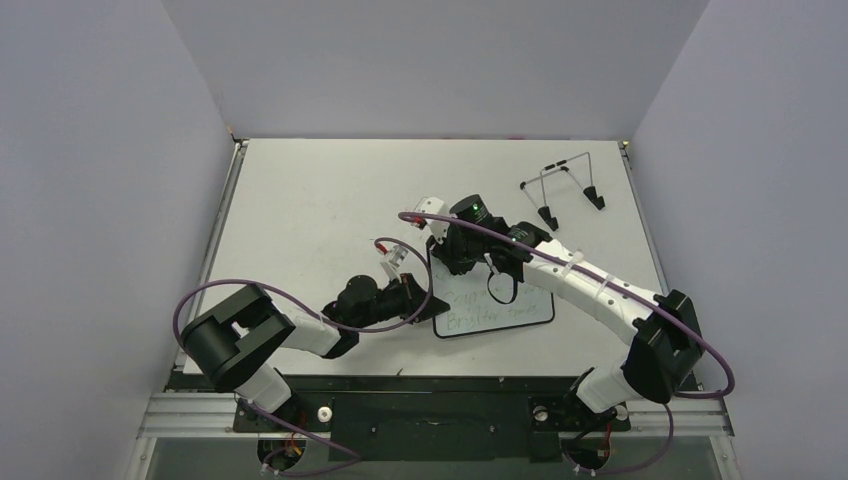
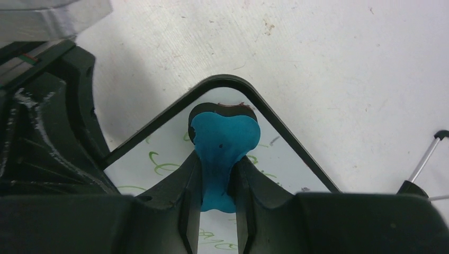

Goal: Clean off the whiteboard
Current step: Erase the whiteboard at the center of the board.

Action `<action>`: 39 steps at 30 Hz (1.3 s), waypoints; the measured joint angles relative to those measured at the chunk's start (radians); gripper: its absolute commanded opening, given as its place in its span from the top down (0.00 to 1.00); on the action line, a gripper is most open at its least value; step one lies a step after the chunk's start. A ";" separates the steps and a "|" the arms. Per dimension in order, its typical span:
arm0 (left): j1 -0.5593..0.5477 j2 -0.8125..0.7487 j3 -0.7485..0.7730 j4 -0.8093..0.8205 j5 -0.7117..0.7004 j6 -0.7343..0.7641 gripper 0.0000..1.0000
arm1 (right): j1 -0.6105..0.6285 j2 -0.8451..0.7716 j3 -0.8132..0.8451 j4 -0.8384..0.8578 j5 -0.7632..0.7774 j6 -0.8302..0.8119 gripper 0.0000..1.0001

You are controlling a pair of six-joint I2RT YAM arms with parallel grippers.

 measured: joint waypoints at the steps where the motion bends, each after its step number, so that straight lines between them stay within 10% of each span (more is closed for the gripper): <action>1: 0.000 0.000 0.001 -0.001 0.002 0.003 1.00 | 0.000 0.000 0.005 -0.007 -0.014 -0.010 1.00; 39: -0.002 -0.045 0.009 -0.063 0.022 0.020 1.00 | 0.001 -0.039 -0.023 -0.056 0.028 -0.141 1.00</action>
